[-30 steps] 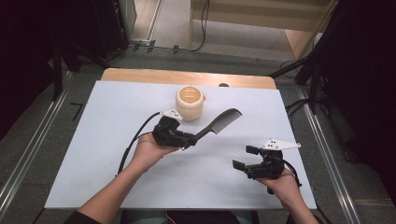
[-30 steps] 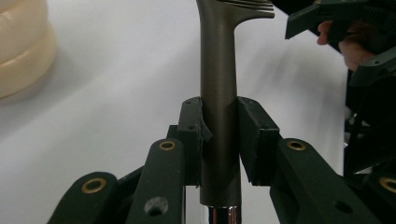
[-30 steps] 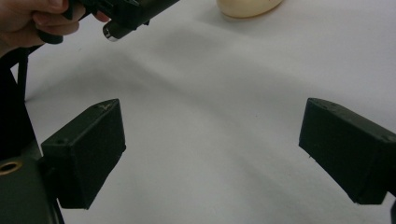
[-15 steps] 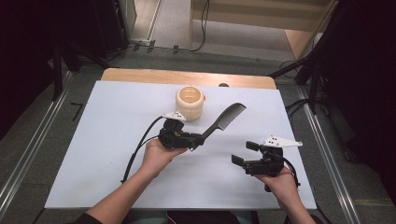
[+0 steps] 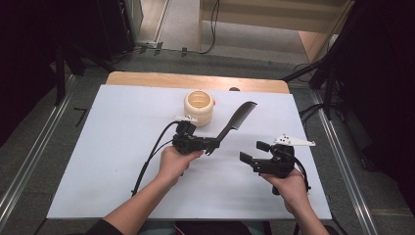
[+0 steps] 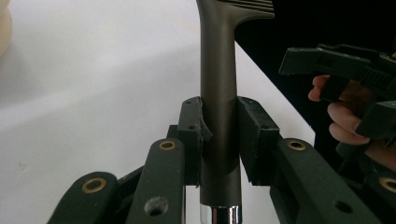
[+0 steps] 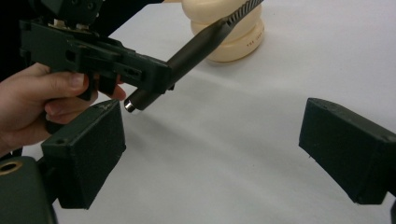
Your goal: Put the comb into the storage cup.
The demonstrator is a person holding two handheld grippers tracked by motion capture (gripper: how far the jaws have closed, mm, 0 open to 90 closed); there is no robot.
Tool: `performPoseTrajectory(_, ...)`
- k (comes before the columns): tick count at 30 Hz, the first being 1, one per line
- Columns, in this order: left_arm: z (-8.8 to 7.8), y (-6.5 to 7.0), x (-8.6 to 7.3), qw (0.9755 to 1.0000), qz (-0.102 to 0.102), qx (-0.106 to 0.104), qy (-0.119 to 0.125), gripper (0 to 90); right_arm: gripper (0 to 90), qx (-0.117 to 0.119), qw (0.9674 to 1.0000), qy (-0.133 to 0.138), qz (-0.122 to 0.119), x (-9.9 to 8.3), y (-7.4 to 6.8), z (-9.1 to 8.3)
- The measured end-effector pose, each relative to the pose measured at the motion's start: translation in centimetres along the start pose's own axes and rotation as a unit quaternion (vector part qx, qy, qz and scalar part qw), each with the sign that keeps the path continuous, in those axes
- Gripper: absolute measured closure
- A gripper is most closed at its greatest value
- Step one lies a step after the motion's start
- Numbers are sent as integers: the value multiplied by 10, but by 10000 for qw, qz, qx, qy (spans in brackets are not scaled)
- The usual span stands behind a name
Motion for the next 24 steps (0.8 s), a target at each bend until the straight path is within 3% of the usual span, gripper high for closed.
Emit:
performPoseTrajectory(7,9,1,1,9999,-61,88,88,729,55,-68,9999,99,106,11,1,8)
performPoseTrajectory(20,22,4,2,9983,-196,191,516,729,55,-271,9989,212,333,23,6,17)
performPoseTrajectory(24,25,4,3,9977,-212,187,613,729,55,-340,9988,266,233,26,6,21)
Point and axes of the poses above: each handheld gripper's, and its own axes: z roughly forward along the jaws, x roughly out of its top, y roughly to its right, the point moved 8 cm from there along z, roughly forward along the jaws, and after that the axes turned 8 degrees about z, right-handed, at the moved point
